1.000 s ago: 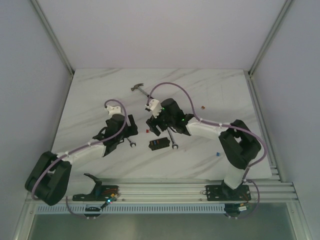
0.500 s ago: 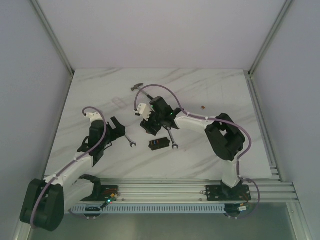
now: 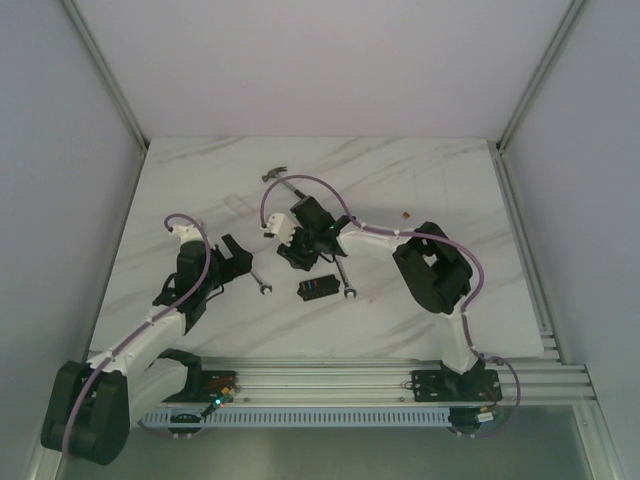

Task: Snap on the fuse box
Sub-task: Pick up the fuse from the center of the board.

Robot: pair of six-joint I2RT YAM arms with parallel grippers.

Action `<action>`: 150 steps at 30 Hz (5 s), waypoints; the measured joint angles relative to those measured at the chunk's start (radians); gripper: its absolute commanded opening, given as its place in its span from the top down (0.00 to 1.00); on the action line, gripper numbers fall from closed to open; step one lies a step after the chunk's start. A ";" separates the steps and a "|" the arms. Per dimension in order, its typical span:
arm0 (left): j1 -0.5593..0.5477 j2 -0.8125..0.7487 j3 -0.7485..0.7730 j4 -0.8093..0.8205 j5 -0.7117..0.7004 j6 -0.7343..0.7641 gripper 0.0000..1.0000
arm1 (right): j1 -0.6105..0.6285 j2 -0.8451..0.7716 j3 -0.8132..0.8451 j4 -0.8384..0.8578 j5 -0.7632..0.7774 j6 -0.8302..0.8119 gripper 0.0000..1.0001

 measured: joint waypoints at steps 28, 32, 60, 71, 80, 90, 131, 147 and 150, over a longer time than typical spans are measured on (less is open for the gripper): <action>0.000 0.018 0.000 0.013 0.061 -0.015 0.00 | -0.010 0.032 0.049 0.019 0.277 0.345 0.64; 0.000 0.018 0.000 0.015 0.065 -0.015 0.00 | -0.005 0.045 0.069 0.010 0.307 0.364 0.63; 0.000 0.024 0.000 0.023 0.101 -0.034 0.00 | 0.025 0.078 0.135 -0.066 0.466 0.617 0.64; 0.000 0.024 0.000 0.023 0.108 -0.037 0.00 | 0.032 0.093 0.157 -0.077 0.517 0.696 0.65; 0.000 0.024 0.000 0.023 0.123 -0.041 0.00 | 0.038 0.093 0.157 -0.082 0.542 0.726 0.65; 0.000 0.023 0.000 0.023 0.127 -0.041 0.00 | 0.045 0.093 0.156 -0.088 0.567 0.749 0.65; -0.170 -0.013 -0.134 0.398 0.175 -0.060 0.13 | 0.051 -0.254 -0.222 0.148 0.540 0.865 0.81; -0.440 -0.046 -0.160 0.623 -0.050 0.015 0.38 | 0.095 -0.504 -0.417 0.379 0.499 1.035 0.81; -0.468 -0.029 -0.159 0.632 -0.080 0.032 0.44 | 0.106 -0.531 -0.431 0.394 0.497 1.054 0.81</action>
